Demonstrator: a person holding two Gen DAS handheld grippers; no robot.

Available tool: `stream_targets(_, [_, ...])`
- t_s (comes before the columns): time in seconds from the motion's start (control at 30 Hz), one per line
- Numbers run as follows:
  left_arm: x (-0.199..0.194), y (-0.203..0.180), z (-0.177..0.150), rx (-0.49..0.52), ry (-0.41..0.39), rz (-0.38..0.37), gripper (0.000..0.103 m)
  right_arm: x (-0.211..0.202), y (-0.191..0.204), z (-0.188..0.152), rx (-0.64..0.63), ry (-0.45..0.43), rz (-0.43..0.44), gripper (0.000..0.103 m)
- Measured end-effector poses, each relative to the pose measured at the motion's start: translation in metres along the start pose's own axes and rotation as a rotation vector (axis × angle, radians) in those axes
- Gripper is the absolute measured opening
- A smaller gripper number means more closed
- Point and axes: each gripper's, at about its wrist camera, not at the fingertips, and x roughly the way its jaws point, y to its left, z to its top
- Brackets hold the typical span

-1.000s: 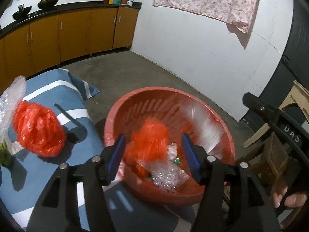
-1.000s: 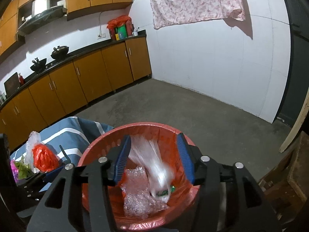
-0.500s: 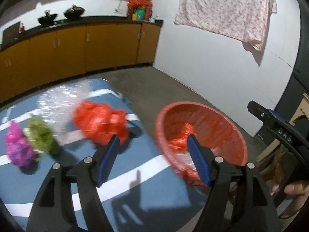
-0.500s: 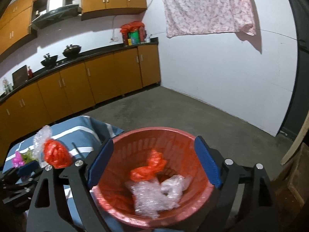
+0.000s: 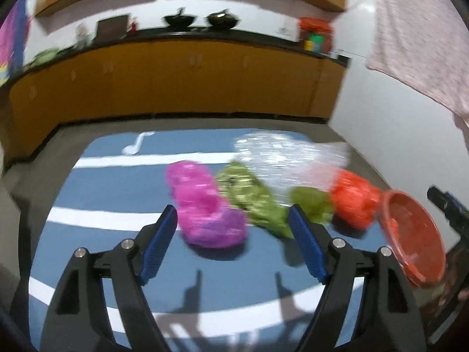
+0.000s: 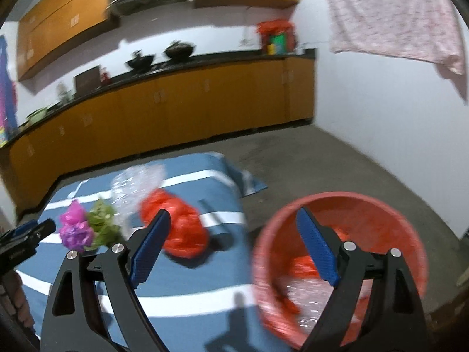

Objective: Collect trash
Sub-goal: 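Grasp the pink bag with the left tool while the right tool grasps a red bag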

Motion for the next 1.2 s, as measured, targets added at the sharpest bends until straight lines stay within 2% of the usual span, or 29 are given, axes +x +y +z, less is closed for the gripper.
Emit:
stream_targets(0.13, [0.019,0.023,0.004,-0.068,0.045,0.014,0.079,0.038,0.021,0.001,-0.037,0.064,0.037,0.087])
stream_targets(0.27, [0.038,0.027,0.007,-0.084,0.082,0.016,0.079,0.070,0.030,0.000,-0.040,0.123,0.063,0.087])
stream_targets(0.57, [0.076,0.027,0.000,-0.082,0.171,0.026,0.080,0.099,0.042,-0.008,-0.062,0.202,0.111,0.086])
stream_targets(0.67, [0.079,0.027,0.000,-0.084,0.177,0.008,0.079,0.102,0.046,-0.012,-0.086,0.238,0.138,0.068])
stream_targets(0.8, [0.082,0.026,0.001,-0.085,0.185,-0.055,0.059,0.100,0.052,-0.016,-0.099,0.254,0.159,0.055])
stream_targets(0.93, [0.078,0.021,-0.002,-0.042,0.169,-0.055,0.048,0.091,0.051,-0.019,-0.098,0.256,0.174,0.047])
stream_targets(1.2, [0.061,0.030,-0.004,-0.039,0.143,-0.040,0.038,0.072,0.046,-0.025,-0.084,0.259,0.184,0.042])
